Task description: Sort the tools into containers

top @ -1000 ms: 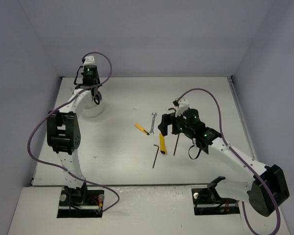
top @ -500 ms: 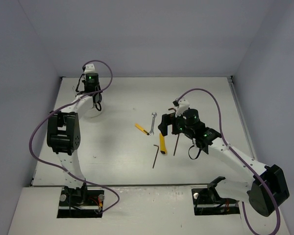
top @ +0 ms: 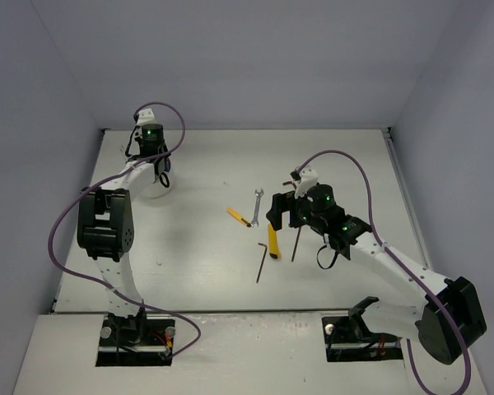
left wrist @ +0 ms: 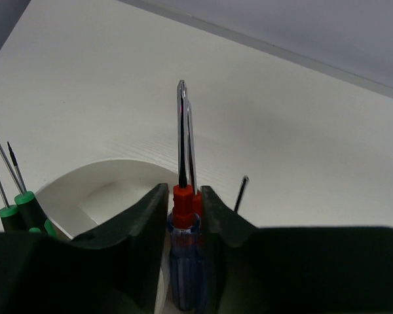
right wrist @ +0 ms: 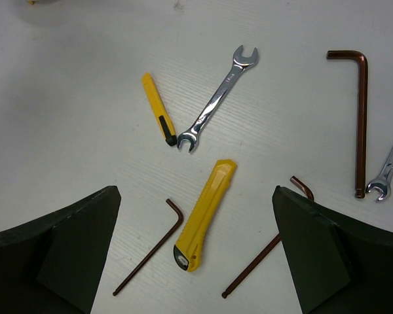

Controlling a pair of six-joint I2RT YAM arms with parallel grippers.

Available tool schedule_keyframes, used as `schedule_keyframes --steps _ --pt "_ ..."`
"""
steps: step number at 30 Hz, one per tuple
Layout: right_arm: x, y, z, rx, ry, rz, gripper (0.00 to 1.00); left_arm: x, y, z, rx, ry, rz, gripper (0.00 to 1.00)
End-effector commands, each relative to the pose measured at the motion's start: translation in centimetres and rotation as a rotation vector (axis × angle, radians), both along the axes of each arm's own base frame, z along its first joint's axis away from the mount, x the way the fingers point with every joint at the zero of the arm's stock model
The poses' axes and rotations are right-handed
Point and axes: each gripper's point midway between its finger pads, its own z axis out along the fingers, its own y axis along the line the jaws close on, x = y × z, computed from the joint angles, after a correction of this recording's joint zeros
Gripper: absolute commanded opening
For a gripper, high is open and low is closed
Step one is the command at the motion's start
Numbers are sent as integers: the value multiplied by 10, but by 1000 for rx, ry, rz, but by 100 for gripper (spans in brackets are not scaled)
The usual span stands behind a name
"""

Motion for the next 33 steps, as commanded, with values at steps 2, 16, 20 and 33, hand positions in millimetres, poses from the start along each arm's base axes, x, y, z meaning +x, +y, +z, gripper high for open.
schedule_keyframes --steps 2,16,20,33 --pt "10 -1 19 18 -76 -12 100 1 4 63 -25 -144 7 36" --pt "9 0 21 24 -78 -11 100 -12 -11 110 -39 -219 -92 50" --pt "11 -4 21 24 -74 -42 100 -27 -23 137 -41 -241 -151 50" --pt "16 -32 -16 23 84 -234 94 -160 -143 143 -133 11 -474 58"
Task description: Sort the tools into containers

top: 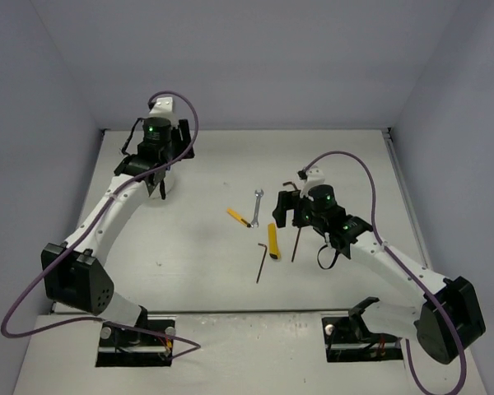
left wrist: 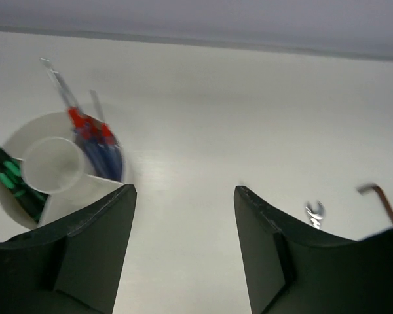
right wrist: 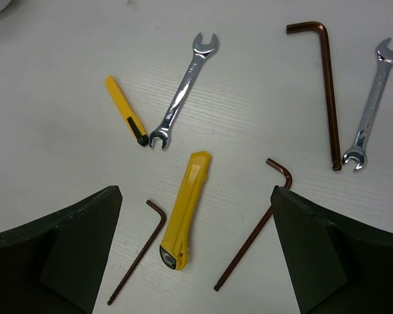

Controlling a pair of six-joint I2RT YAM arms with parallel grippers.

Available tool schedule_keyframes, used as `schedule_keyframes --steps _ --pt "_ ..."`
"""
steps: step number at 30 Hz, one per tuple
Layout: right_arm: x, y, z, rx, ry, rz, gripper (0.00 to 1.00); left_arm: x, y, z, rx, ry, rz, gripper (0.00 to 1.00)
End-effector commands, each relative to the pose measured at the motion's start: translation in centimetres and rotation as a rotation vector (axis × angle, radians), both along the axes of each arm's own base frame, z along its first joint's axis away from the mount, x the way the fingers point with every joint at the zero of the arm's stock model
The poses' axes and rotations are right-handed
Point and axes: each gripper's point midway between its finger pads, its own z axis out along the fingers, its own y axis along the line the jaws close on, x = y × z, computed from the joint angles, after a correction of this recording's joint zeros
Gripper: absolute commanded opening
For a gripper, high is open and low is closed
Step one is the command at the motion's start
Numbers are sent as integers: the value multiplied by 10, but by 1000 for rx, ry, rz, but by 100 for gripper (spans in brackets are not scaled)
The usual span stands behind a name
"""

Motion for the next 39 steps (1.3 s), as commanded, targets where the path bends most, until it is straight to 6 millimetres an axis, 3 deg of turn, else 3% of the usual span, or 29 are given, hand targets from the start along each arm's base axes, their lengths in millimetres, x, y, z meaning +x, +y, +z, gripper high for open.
schedule_keyframes --steps 1,8,10,19,29,39 --pt "11 -15 -7 35 37 -115 93 -57 -44 0 -98 88 -145 59" --pt "16 -38 -19 69 90 -201 80 -100 -94 -52 -207 238 -175 59" --pt "17 -43 -24 67 102 -220 76 -106 -100 -73 -201 279 -145 60" --pt "19 -42 -34 46 131 -211 71 -108 -138 -101 -170 316 -187 60" --pt "15 -39 -44 35 161 -186 63 -106 -148 -129 -164 353 -79 60" --pt "11 -39 -42 28 145 -159 63 -83 -146 -152 -216 380 152 57"
